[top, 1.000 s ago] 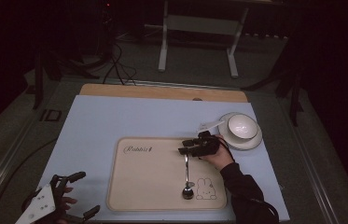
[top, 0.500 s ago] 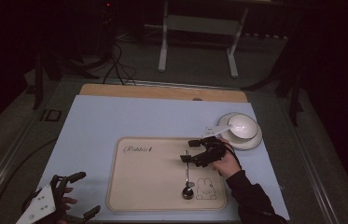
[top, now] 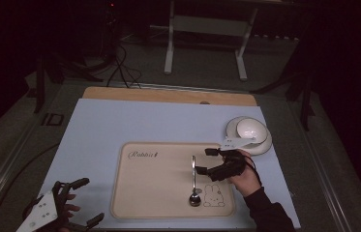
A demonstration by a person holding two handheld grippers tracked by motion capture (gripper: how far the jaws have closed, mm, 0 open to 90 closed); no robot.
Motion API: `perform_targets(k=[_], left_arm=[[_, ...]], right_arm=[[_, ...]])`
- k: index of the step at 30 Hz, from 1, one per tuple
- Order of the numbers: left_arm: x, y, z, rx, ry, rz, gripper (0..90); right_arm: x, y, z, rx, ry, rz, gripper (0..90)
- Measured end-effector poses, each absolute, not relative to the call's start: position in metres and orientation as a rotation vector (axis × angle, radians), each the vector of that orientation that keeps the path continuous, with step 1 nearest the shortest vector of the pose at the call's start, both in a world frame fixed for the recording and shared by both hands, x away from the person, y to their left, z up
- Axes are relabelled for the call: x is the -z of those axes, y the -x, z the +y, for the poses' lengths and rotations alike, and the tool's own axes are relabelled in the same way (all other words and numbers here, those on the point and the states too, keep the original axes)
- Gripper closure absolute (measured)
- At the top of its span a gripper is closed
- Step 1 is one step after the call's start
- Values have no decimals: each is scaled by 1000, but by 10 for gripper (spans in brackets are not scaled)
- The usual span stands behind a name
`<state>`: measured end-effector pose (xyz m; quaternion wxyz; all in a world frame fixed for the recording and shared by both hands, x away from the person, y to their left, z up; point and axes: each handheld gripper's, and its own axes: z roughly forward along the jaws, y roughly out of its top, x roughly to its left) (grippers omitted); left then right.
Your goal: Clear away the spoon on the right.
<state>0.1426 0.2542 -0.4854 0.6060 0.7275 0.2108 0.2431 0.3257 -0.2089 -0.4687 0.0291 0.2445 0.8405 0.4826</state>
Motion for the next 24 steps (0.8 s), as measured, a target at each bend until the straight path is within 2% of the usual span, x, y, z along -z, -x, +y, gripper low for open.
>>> perform_targets(k=[24], left_arm=[[485,-142,254,-563,-1682,486,0]], right_arm=[[477,-271,-237,-1474,-817,2430,143]])
